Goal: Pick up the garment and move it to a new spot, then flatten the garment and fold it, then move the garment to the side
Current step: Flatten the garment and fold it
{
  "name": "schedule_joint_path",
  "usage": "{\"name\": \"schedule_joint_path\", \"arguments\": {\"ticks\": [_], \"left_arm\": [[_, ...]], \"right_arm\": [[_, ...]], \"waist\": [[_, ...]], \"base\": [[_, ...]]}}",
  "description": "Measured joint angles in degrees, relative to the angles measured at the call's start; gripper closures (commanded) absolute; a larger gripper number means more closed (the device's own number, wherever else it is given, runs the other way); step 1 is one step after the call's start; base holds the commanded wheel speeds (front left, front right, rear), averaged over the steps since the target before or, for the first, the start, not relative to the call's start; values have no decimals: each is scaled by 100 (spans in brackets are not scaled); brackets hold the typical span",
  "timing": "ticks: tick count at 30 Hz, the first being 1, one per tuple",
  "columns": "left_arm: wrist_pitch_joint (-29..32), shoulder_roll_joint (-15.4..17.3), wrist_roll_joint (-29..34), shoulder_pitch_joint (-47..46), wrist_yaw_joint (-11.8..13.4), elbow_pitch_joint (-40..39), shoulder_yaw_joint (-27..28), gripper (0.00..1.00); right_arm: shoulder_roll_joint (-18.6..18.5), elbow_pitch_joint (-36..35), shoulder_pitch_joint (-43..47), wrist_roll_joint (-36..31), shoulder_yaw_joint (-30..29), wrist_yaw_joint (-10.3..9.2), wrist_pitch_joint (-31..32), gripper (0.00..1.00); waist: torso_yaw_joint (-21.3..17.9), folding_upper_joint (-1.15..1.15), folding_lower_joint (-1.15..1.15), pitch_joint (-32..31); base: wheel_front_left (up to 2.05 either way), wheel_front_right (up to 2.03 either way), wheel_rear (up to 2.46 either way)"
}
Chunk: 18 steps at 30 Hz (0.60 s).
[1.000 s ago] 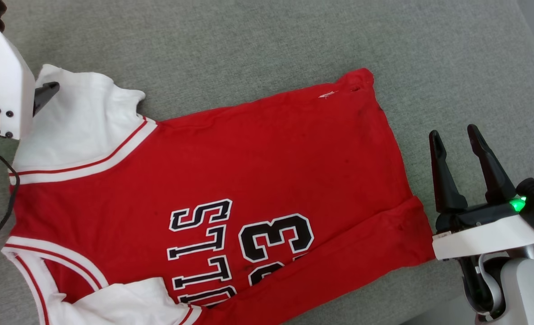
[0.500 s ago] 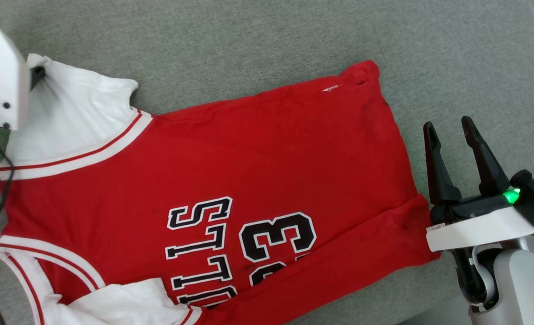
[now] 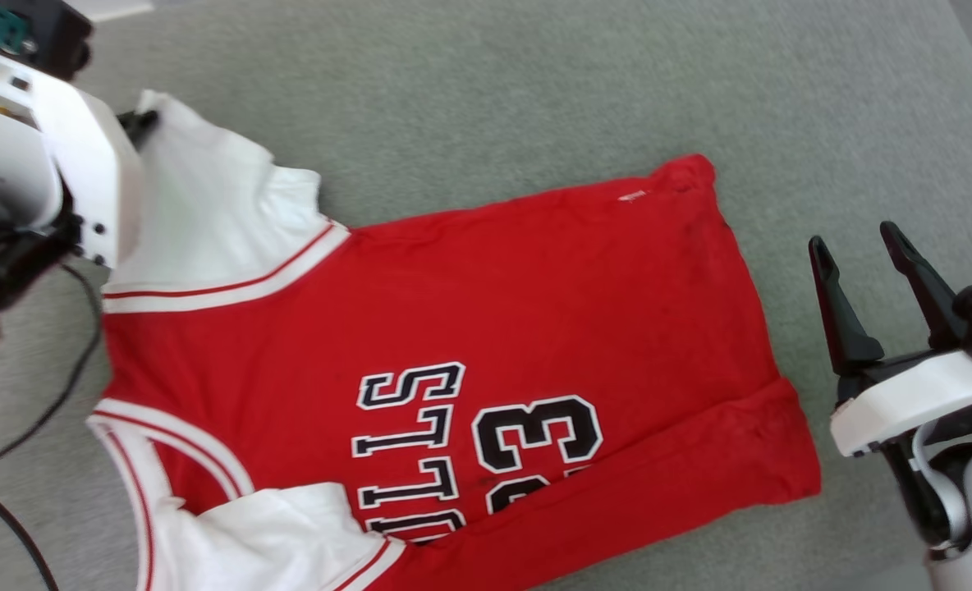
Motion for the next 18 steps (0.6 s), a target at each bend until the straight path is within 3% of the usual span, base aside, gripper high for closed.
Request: {"name": "schedule_joint_path", "arguments": {"ticks": [7, 12, 18], "left_arm": [[-505, 81, -131, 382, 3, -1001, -99, 100], [-667, 200, -51, 711, 197, -1918, -108, 100], [-805, 309, 62, 1062, 431, -2849, -156, 100]], "right_arm": [[-927, -149, -275, 352, 413, 0, 1745, 0], [-1627, -75, -777, 795, 827, 1, 3028, 0], [-2264, 452, -1512, 1308, 1294, 1, 3893, 0]], "waist": [[438, 0, 0, -331], [786, 0, 0, -399], [1170, 0, 0, -294]], "base": [[0, 0, 0], [0, 0, 0], [0, 0, 0]]}}
